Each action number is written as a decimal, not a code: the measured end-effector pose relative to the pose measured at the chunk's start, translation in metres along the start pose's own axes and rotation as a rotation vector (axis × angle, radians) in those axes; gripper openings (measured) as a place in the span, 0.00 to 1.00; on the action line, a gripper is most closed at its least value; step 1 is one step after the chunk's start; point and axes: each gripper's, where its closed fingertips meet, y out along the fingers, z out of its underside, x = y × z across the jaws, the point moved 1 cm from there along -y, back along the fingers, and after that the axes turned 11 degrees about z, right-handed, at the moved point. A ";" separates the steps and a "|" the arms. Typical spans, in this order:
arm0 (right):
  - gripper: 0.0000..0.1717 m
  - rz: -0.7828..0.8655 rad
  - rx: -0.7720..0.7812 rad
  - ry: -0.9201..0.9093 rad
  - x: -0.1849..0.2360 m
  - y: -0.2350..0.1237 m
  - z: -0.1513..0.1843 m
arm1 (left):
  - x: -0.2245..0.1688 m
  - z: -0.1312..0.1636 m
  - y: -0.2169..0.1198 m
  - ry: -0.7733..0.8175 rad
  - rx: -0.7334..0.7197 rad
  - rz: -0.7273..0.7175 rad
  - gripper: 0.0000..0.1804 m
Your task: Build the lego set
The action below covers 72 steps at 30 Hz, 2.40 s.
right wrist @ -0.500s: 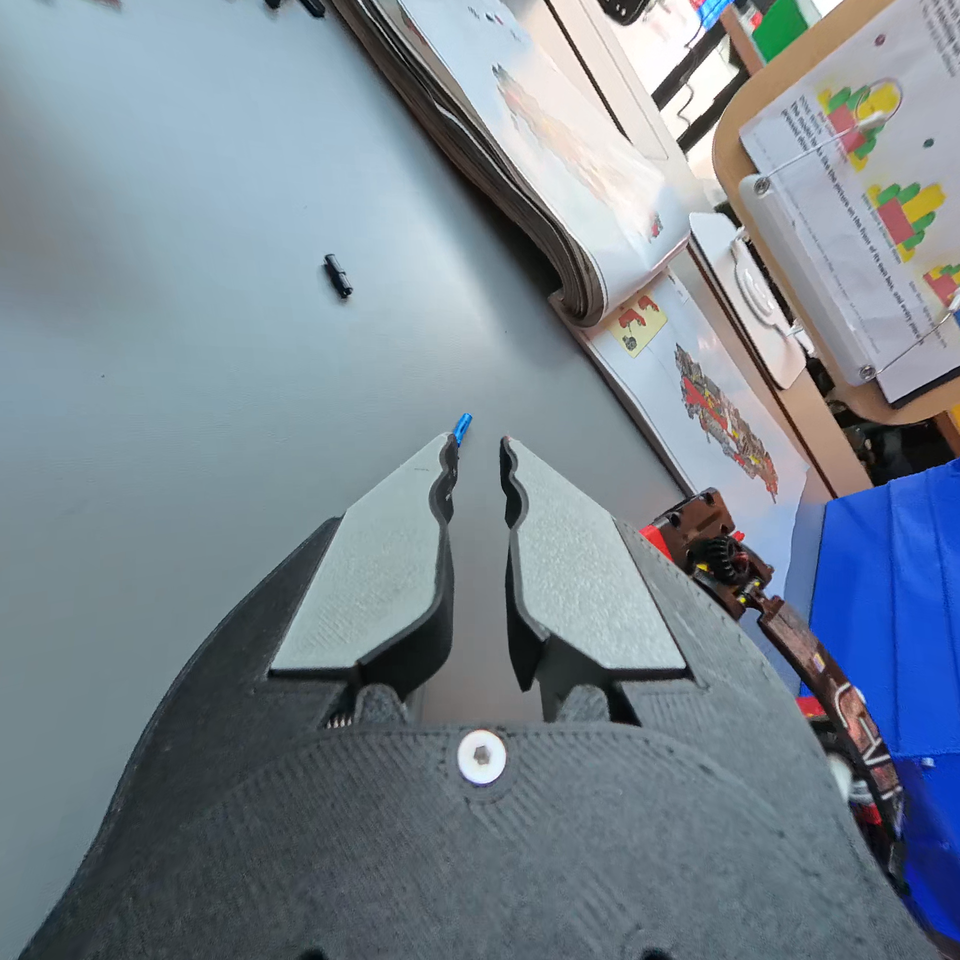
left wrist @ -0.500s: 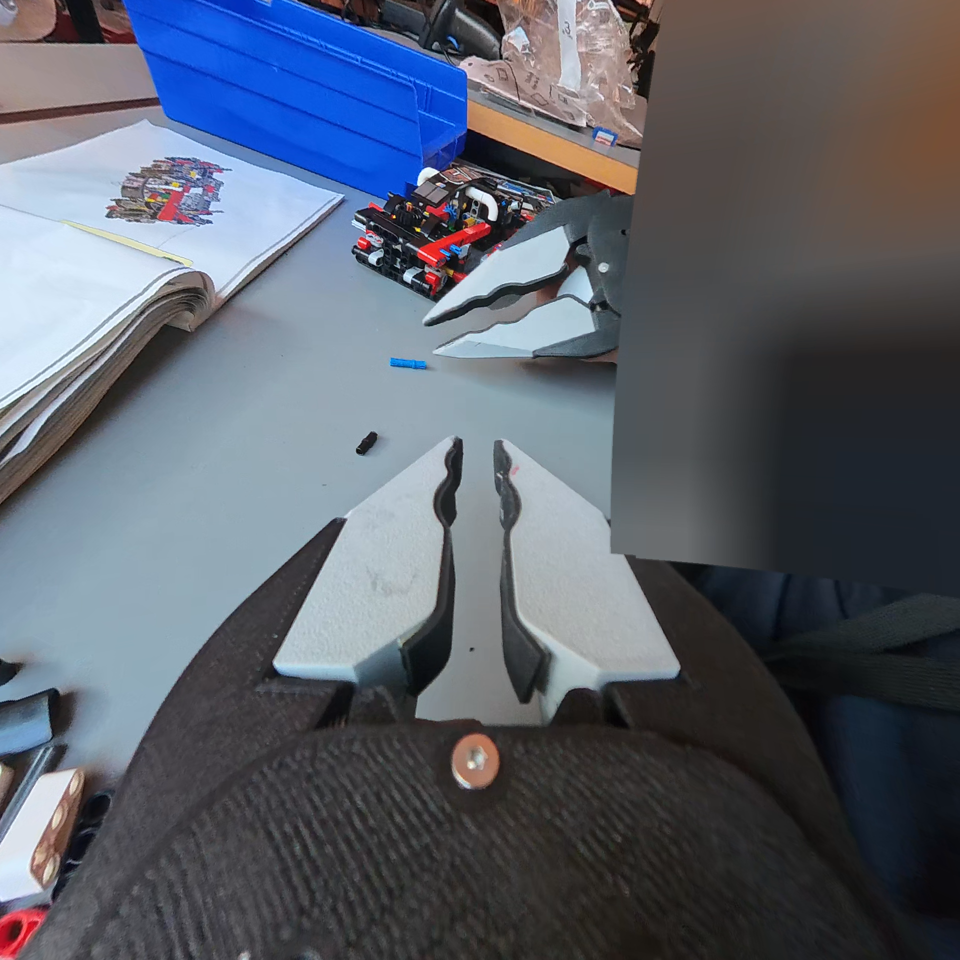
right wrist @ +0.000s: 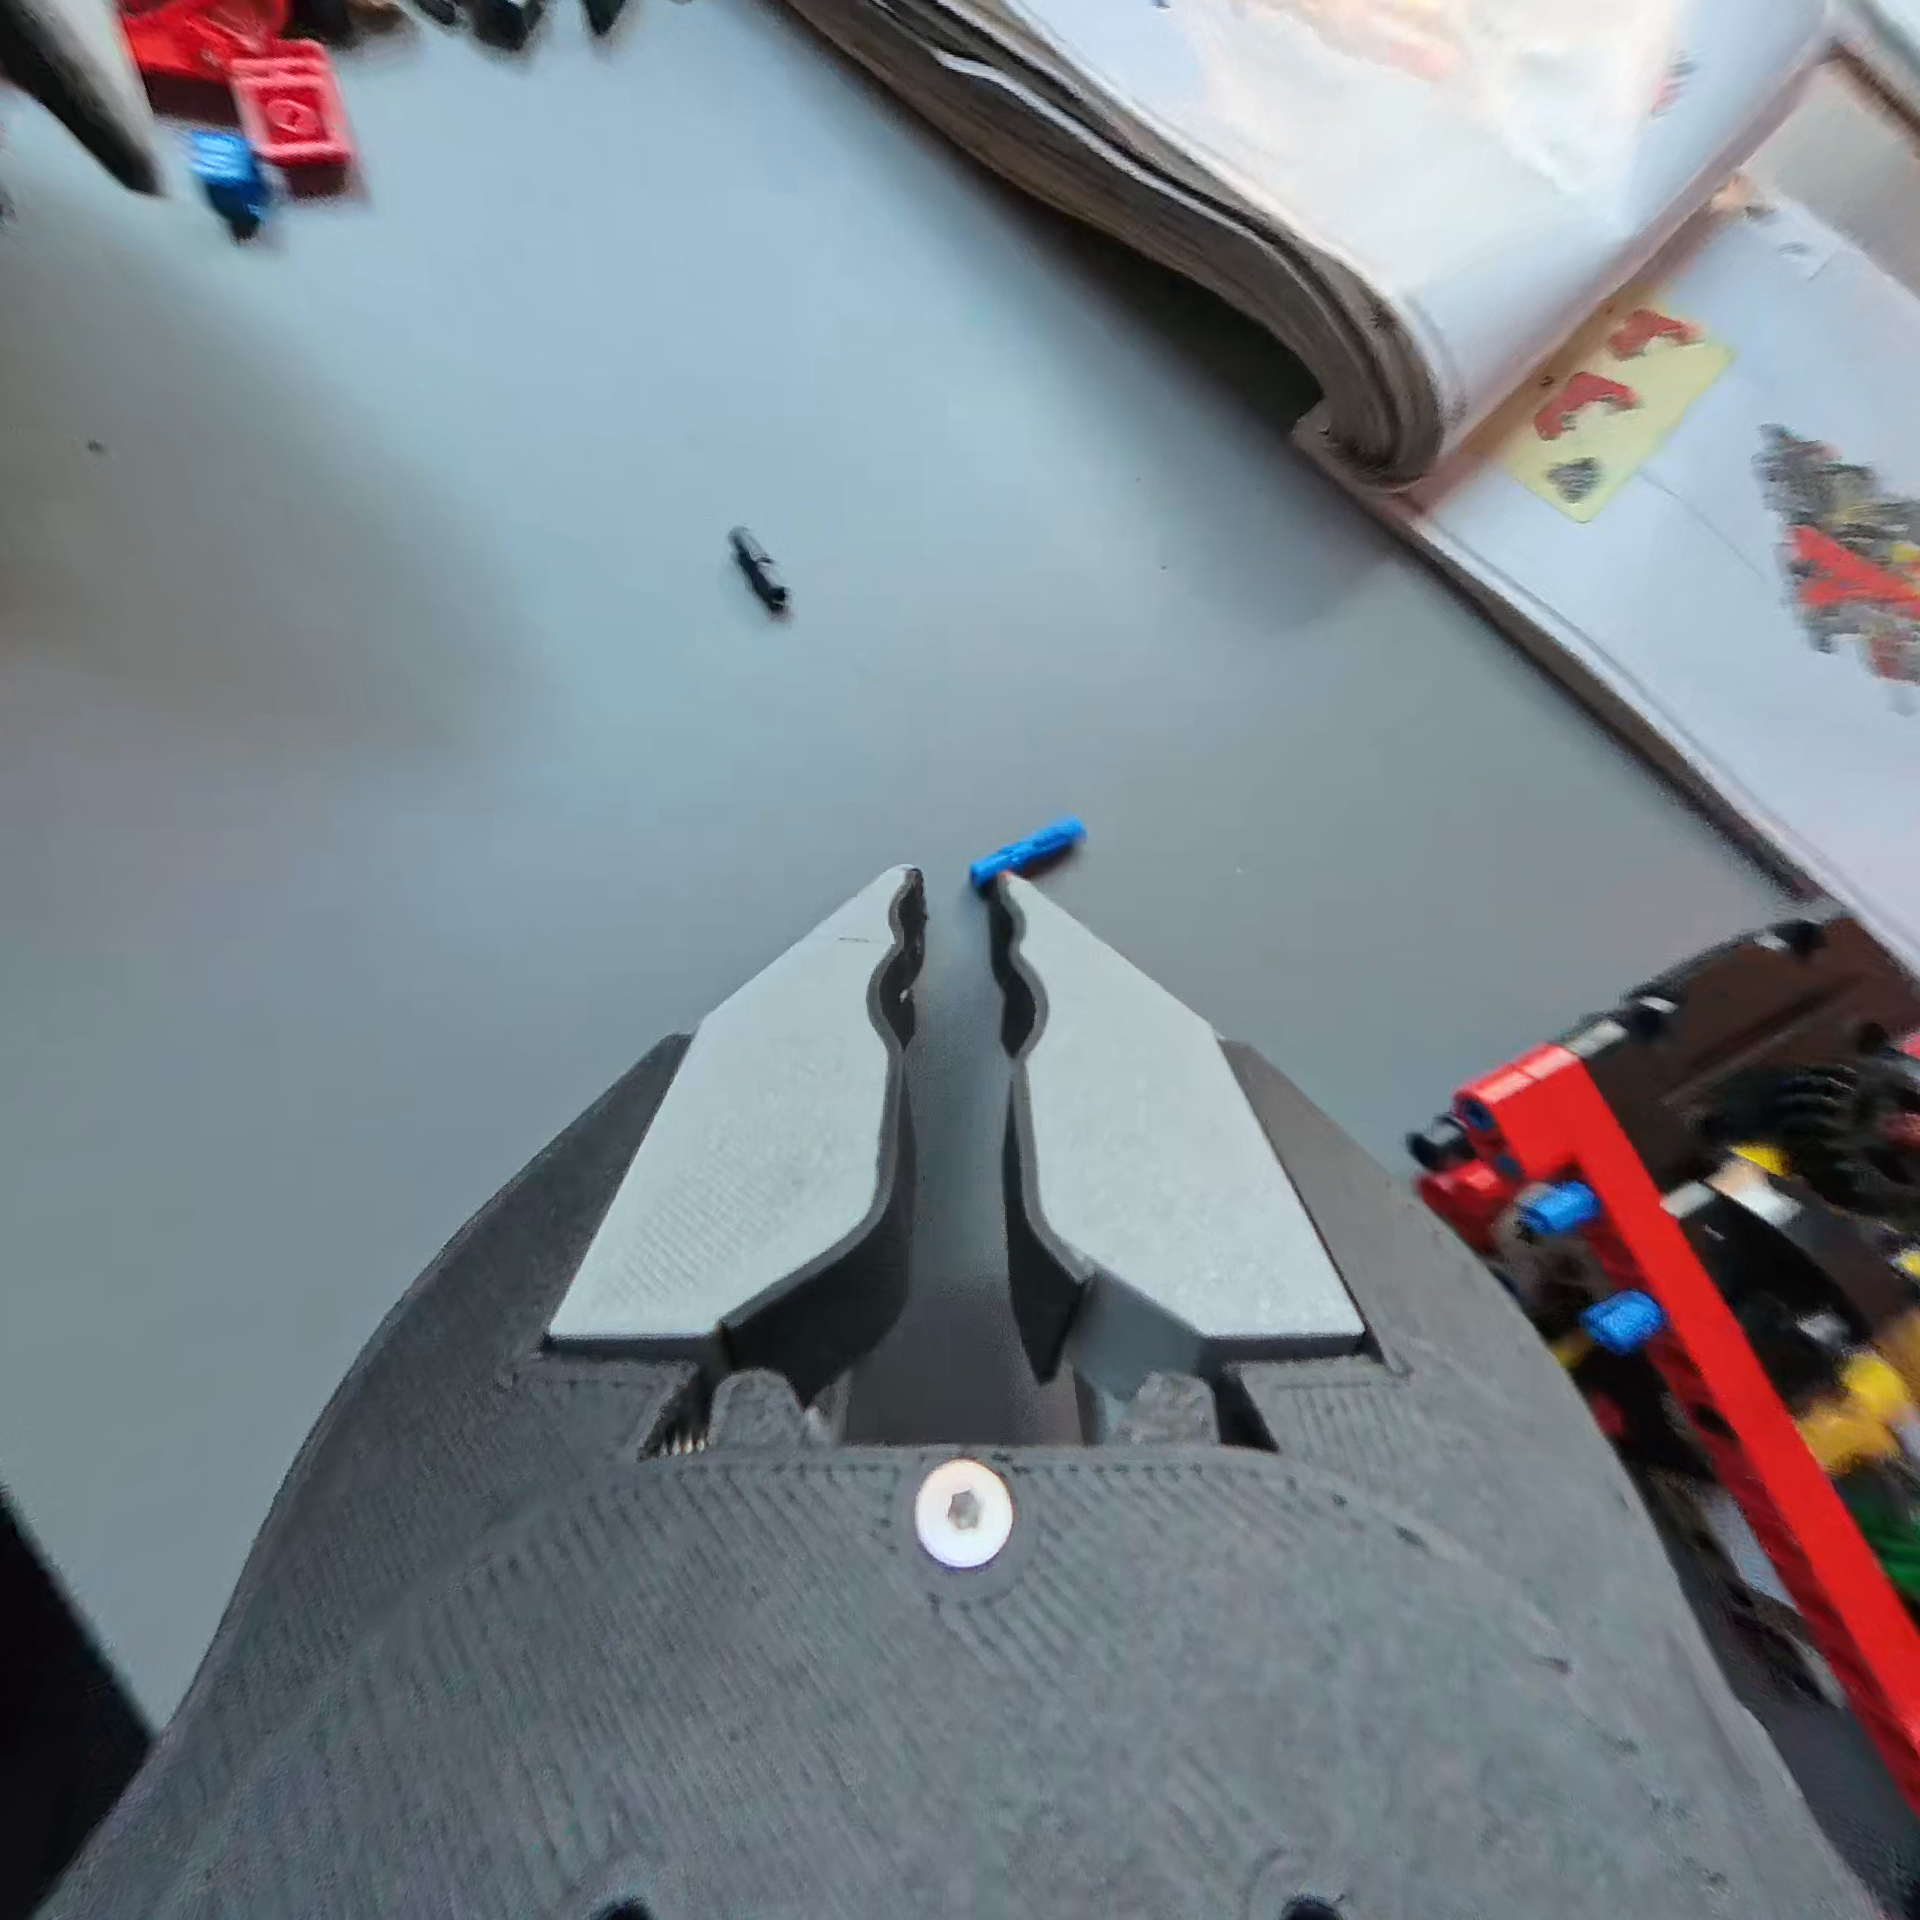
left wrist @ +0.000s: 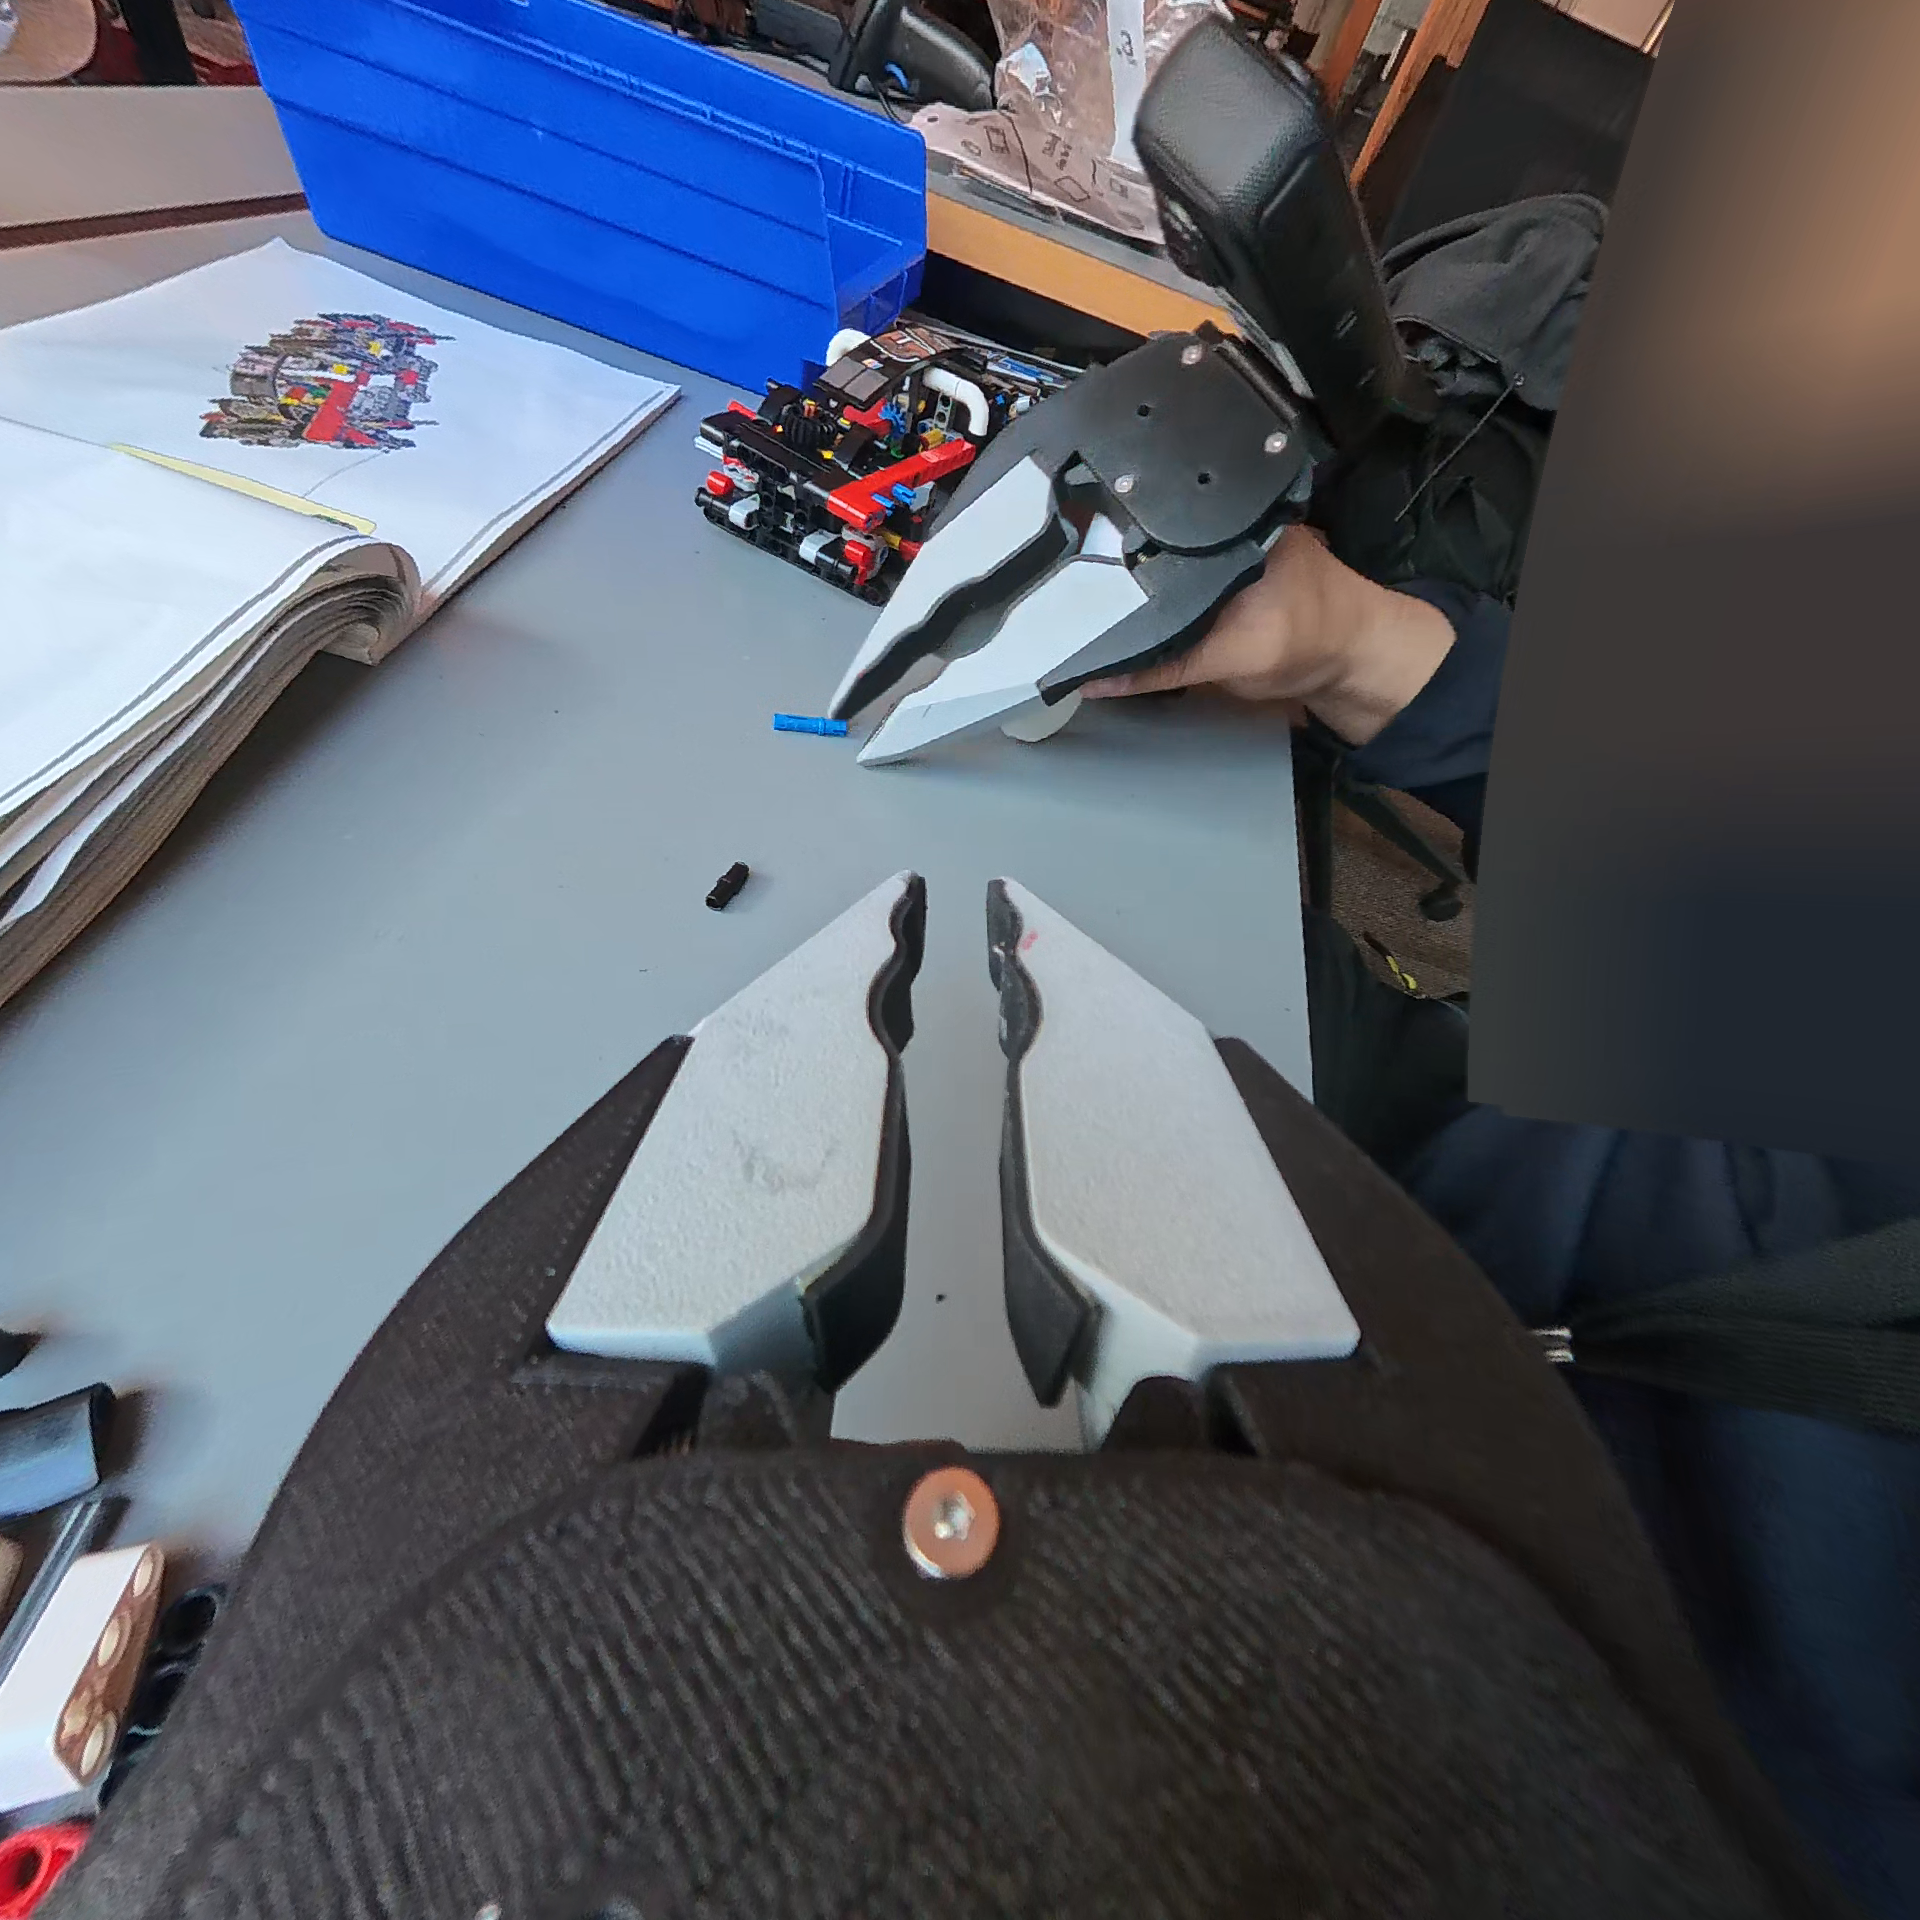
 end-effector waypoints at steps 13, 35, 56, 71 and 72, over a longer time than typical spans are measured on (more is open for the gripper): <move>0.06 -0.009 -0.081 0.015 0.001 -0.010 -0.017 | -0.001 -0.001 -0.002 -0.015 -0.015 0.015 0.05; 0.01 0.030 -0.027 0.143 -0.020 -0.051 0.035 | -0.001 0.006 0.005 0.000 0.050 -0.003 0.08; 0.01 0.125 0.006 0.055 -0.045 -0.067 0.071 | -0.016 0.023 0.049 0.164 0.261 -0.111 0.16; 0.00 0.188 -0.037 -0.203 -0.027 -0.038 0.045 | 0.003 0.020 0.010 0.145 0.234 -0.186 0.14; 0.00 0.239 -0.034 -0.236 -0.028 -0.037 0.044 | 0.008 0.020 0.006 0.158 0.235 -0.195 0.14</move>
